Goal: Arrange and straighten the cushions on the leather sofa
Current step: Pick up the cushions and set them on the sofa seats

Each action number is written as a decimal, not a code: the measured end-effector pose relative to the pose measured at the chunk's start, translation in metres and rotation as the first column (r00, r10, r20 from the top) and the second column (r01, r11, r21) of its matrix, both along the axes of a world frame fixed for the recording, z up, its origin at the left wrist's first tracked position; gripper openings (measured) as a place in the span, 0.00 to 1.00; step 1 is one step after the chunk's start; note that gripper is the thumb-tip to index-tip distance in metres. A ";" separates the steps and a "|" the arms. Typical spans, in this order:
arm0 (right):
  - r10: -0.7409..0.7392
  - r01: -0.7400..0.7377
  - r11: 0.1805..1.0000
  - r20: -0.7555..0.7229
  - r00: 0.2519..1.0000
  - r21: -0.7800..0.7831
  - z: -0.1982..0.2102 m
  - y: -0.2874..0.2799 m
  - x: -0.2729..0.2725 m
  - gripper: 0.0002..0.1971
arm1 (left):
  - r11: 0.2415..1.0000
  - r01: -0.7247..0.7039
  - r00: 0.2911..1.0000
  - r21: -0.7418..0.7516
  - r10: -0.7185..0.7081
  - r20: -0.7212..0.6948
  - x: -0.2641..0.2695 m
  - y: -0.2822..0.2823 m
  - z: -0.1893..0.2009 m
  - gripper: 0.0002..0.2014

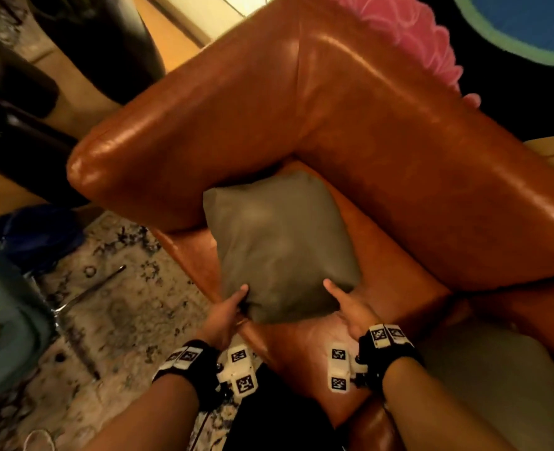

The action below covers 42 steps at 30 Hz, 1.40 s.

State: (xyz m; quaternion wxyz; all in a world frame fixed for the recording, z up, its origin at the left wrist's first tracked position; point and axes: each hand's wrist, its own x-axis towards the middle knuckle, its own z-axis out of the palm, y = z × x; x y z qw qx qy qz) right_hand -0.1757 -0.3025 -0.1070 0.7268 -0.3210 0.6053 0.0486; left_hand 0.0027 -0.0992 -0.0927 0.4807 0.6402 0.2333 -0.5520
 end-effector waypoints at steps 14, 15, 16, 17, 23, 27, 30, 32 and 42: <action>0.319 -0.251 0.824 0.050 0.946 -0.508 0.136 -0.077 0.072 0.34 | 0.942 0.324 0.844 -0.086 -0.247 0.476 0.048 -0.068 0.114 0.35; 0.367 -0.302 0.802 0.026 0.930 -0.515 0.132 -0.077 0.073 0.37 | 0.927 0.372 0.816 -0.039 -0.307 0.490 0.050 -0.069 0.110 0.39; 0.395 -0.336 0.783 0.001 0.919 -0.524 0.127 -0.076 0.074 0.38 | 0.914 0.406 0.803 -0.021 -0.346 0.485 0.051 -0.067 0.108 0.44; 0.401 -0.352 0.767 -0.028 0.916 -0.536 0.123 -0.075 0.076 0.38 | 0.904 0.424 0.815 -0.045 -0.360 0.454 0.051 -0.068 0.106 0.50; 0.246 -0.232 0.539 -0.112 0.963 -0.810 0.158 -0.058 0.113 0.22 | 0.898 0.179 0.937 -0.402 -0.031 0.349 0.046 -0.083 0.116 0.43; 0.483 -0.130 0.145 -0.044 0.874 -0.981 0.199 -0.002 0.143 0.19 | 0.932 0.127 0.921 -0.339 0.015 0.388 0.052 -0.072 0.122 0.41; 0.588 -0.397 -0.108 -0.380 0.714 -0.912 0.185 0.036 0.155 0.22 | 0.949 0.210 0.912 -0.236 -0.103 0.398 0.061 -0.059 0.115 0.33; 0.601 -0.533 -0.139 -0.499 0.624 -0.834 0.163 0.050 0.158 0.22 | 0.949 0.139 0.935 -0.283 -0.032 0.352 0.065 -0.059 0.113 0.13; 0.708 -0.348 0.383 0.030 0.705 -0.856 0.200 -0.006 0.174 0.18 | 0.998 -0.046 0.917 -0.041 0.058 0.393 0.068 -0.017 0.084 0.28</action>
